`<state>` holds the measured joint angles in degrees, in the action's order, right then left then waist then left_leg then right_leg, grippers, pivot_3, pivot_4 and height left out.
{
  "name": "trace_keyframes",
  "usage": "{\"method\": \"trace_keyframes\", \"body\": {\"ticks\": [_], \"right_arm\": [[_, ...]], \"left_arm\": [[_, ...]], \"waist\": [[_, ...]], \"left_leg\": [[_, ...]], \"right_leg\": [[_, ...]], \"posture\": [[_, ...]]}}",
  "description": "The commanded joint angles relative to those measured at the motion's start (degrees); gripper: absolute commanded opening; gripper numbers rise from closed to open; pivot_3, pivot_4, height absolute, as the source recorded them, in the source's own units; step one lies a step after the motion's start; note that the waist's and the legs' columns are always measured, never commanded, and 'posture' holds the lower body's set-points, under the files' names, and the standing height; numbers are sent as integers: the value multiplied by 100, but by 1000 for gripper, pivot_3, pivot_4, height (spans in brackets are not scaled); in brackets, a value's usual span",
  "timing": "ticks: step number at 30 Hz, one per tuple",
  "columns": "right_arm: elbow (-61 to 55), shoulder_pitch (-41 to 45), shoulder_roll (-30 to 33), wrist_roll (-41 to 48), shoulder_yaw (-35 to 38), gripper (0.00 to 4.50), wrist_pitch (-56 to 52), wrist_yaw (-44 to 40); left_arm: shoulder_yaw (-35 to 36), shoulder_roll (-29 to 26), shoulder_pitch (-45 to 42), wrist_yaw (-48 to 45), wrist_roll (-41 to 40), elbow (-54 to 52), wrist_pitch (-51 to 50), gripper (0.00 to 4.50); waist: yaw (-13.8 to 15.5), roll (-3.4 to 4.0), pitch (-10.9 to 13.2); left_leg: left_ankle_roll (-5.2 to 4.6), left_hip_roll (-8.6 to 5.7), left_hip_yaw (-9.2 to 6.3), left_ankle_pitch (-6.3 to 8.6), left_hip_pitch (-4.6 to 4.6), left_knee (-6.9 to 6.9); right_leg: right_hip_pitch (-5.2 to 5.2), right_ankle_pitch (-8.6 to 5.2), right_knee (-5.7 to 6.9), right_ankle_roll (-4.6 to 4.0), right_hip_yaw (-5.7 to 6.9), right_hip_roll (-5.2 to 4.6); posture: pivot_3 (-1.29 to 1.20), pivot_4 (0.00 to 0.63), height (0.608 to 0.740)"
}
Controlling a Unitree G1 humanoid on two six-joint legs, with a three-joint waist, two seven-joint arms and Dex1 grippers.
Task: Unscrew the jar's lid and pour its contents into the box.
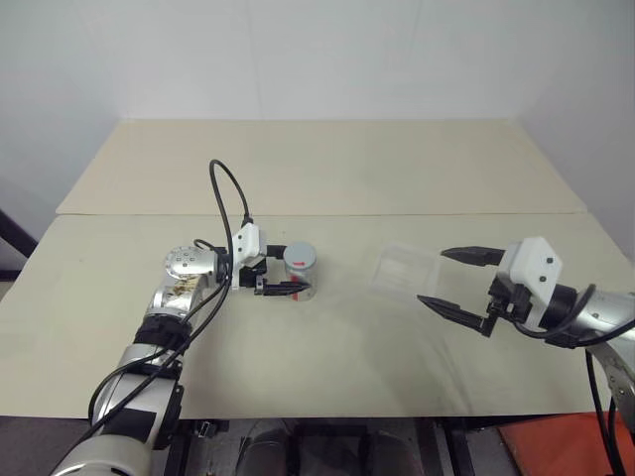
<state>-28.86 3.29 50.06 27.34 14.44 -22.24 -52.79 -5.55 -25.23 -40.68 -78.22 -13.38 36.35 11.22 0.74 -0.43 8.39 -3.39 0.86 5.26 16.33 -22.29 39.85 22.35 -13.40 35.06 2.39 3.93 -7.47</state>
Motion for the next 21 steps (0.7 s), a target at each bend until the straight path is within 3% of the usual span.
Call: {"method": "trace_keyframes", "body": {"ticks": [1,6,11,21], "right_arm": [[-46,-26,155,234,186,4500,135,-395],[43,30,188,266,201,4500,195,-619],[85,96,162,226,166,4500,215,-680],[186,214,76,139,32,4500,328,-709]], "left_arm": [[86,-34,-63,73,19,6,63,2978],[124,-77,-41,75,-18,-24,-15,2978],[144,-195,63,51,-61,-198,-162,4482],[271,-710,712,344,-111,-1419,-653,4482]], "waist": [[1,0,0],[-1,0,0],[-4,0,0],[-4,0,0]], "left_leg": [[0,0,0,0,0,0],[0,0,0,0,1,1],[0,1,0,0,0,1],[0,4,-1,0,0,0]], "right_leg": [[0,0,0,0,0,0],[0,0,0,0,0,0],[0,0,1,0,0,0],[1,0,2,0,0,0]], "posture": [[0,150,740],[0,150,740],[0,150,740],[0,150,740]]}}
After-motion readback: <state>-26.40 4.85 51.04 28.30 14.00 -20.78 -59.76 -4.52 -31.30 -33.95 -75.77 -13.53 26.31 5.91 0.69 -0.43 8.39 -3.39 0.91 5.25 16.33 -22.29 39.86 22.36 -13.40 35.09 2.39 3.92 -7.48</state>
